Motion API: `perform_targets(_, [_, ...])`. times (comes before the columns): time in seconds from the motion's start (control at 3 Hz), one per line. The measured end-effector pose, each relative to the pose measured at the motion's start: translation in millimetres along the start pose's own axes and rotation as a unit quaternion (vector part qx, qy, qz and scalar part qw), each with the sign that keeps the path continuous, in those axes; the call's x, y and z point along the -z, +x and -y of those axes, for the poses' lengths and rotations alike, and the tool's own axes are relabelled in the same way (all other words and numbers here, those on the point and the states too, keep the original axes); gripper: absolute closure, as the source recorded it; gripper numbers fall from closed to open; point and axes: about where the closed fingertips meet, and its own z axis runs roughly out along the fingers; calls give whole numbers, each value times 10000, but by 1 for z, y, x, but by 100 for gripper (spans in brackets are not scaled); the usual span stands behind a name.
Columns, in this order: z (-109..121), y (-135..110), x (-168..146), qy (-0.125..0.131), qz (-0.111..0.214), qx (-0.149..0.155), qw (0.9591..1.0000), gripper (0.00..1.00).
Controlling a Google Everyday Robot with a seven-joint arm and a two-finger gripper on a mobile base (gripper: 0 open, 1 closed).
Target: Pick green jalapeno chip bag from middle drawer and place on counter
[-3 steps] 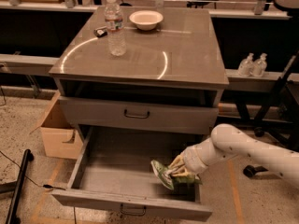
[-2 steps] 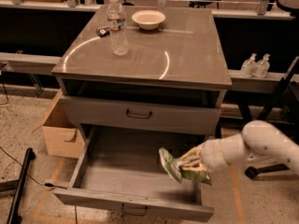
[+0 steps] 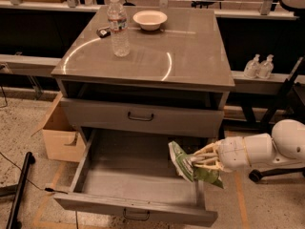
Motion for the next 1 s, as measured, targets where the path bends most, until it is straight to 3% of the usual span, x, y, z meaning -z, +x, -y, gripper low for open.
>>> perform_targets(0.33, [17, -36, 7, 75, 190, 147, 9997, 100])
perform_targets(0.67, [37, -88, 32, 319, 277, 172, 9990, 100])
perform_targets(1.0, [52, -133, 56, 569, 405, -13, 9976, 100])
